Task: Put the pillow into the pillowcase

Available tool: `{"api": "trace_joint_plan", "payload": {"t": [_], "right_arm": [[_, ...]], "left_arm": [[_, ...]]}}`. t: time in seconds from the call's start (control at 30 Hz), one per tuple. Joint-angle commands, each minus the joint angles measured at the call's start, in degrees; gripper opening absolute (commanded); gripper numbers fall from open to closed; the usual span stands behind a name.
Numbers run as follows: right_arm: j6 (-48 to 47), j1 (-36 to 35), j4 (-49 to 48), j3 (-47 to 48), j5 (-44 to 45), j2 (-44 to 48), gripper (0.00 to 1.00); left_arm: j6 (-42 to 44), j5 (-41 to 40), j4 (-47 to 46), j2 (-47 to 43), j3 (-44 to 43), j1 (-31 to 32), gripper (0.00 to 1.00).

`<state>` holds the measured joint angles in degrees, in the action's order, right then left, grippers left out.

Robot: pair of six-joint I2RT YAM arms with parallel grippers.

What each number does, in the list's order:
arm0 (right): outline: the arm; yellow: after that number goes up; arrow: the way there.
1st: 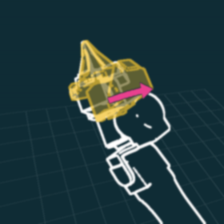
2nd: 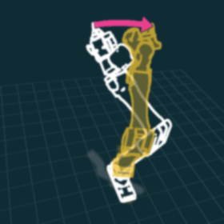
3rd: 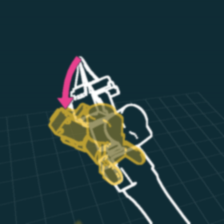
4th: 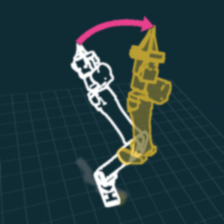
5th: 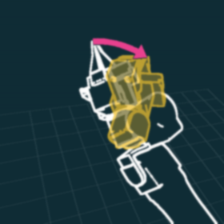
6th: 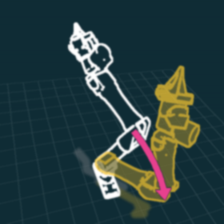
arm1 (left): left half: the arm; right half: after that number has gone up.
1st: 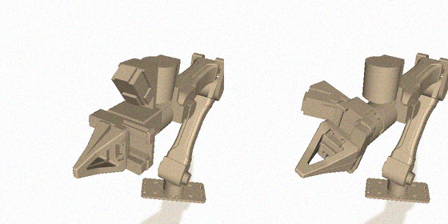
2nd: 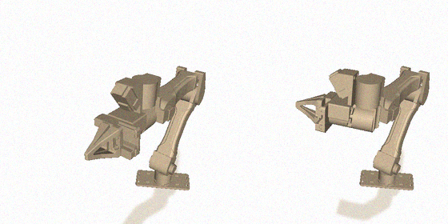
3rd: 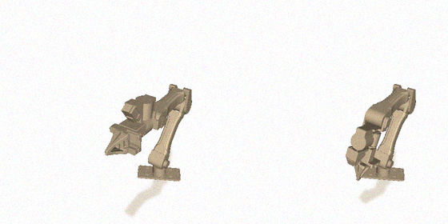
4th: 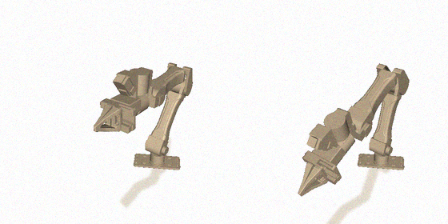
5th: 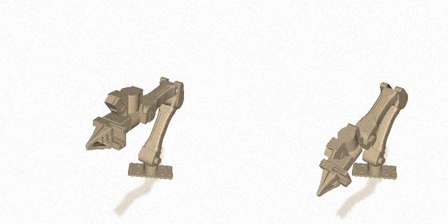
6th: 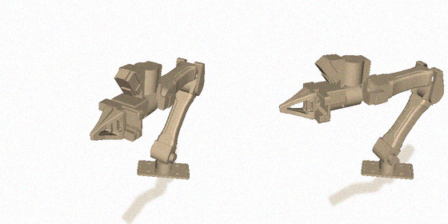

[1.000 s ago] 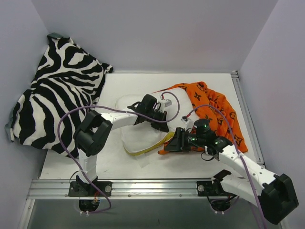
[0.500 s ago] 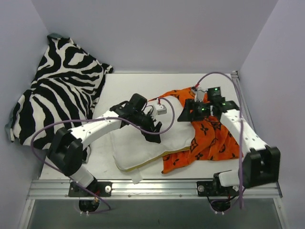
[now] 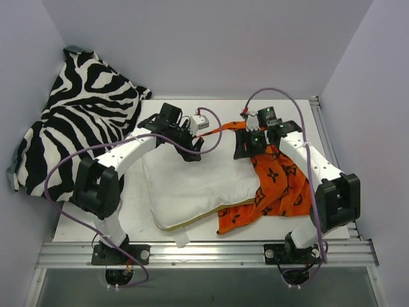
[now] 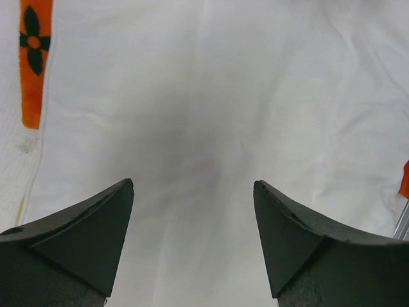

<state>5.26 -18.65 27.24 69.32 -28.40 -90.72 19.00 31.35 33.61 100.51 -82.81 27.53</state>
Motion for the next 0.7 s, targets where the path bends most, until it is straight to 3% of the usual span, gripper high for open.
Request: {"api": "trace_joint_plan", "payload": {"t": [0.0, 0.07, 0.23, 0.47, 0.67], "right_arm": [[-4.3, 1.2, 9.0, 10.9, 13.3, 3.2, 0.48], [-7.2, 1.4, 10.5, 13.1, 21.0, 0.7, 0.41], [-9.7, 1.9, 10.7, 12.4, 25.8, -2.7, 0.51], [-11.1, 1.0, 10.3, 10.9, 23.8, -6.0, 0.54], [-10.7, -0.2, 10.7, 9.7, 22.4, -8.8, 0.5]], "left_arm": [[7.8, 2.2, 1.1, -0.1, 1.5, 1.5, 0.83], [10.0, 3.6, 0.9, -0.9, 2.9, 2.2, 0.81], [13.4, 2.0, 0.1, -0.8, 6.8, 5.4, 0.82], [12.7, -2.2, -0.3, 2.2, 6.6, 7.0, 0.85], [11.3, -3.6, -1.7, 5.0, 6.5, 7.0, 0.84]]}}
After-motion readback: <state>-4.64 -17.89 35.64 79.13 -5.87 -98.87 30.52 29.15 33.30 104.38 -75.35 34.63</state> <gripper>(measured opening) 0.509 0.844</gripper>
